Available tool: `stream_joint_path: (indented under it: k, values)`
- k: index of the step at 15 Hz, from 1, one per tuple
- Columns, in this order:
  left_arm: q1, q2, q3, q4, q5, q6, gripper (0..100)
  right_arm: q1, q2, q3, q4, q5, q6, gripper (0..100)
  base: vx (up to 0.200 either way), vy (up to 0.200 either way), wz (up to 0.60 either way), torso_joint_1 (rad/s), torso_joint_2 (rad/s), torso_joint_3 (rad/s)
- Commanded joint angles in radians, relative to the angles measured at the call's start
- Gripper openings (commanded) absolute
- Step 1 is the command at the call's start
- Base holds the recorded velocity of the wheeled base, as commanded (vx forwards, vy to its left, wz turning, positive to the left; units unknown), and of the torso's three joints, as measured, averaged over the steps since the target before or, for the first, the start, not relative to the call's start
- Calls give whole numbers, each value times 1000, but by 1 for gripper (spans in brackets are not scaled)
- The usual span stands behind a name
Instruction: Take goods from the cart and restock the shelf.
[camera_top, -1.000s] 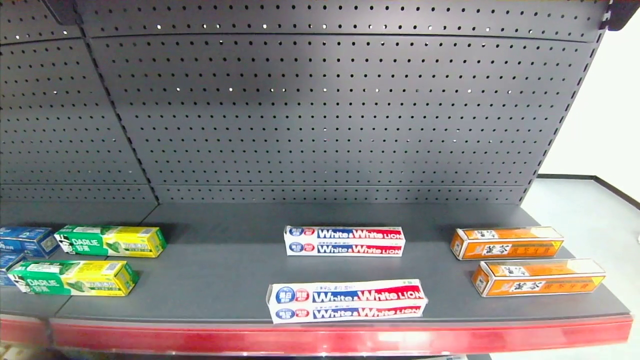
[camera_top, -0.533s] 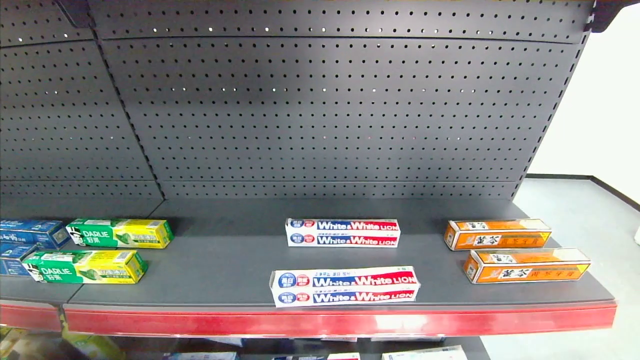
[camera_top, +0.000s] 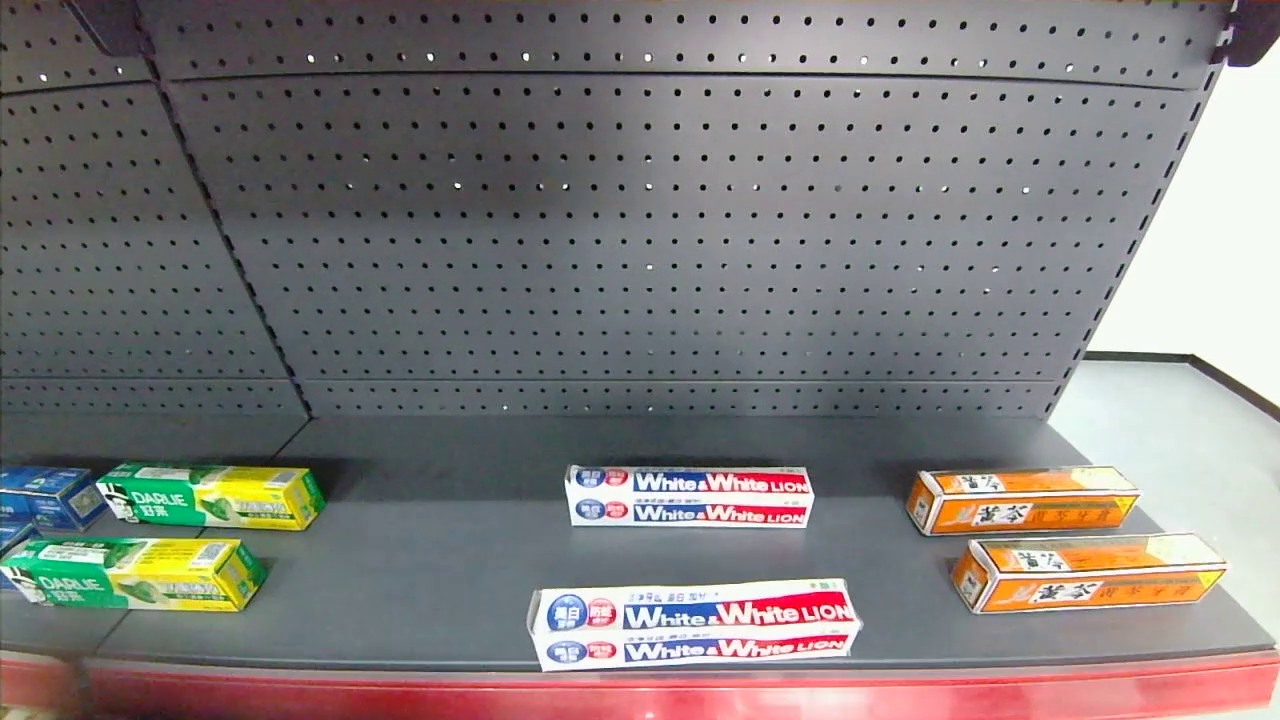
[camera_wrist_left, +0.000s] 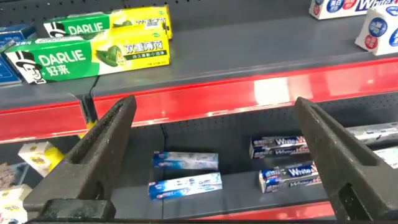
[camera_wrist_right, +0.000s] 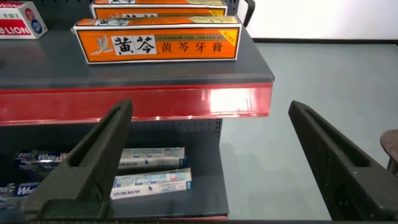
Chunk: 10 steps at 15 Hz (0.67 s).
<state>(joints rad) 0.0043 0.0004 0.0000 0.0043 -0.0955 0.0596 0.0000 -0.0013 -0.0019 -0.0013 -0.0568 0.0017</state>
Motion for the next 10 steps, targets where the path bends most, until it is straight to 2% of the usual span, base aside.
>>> stream_joint_path:
  k: [1,10]
  values:
    - [0,0,0,0,-1,0,100,0,1,0,0,0,0,100,0,0,0,0,0,0]
    - [0,0,0,0,-1,5,100,0,1,-1,0,0,-2,100,0,0,0,0,0,0]
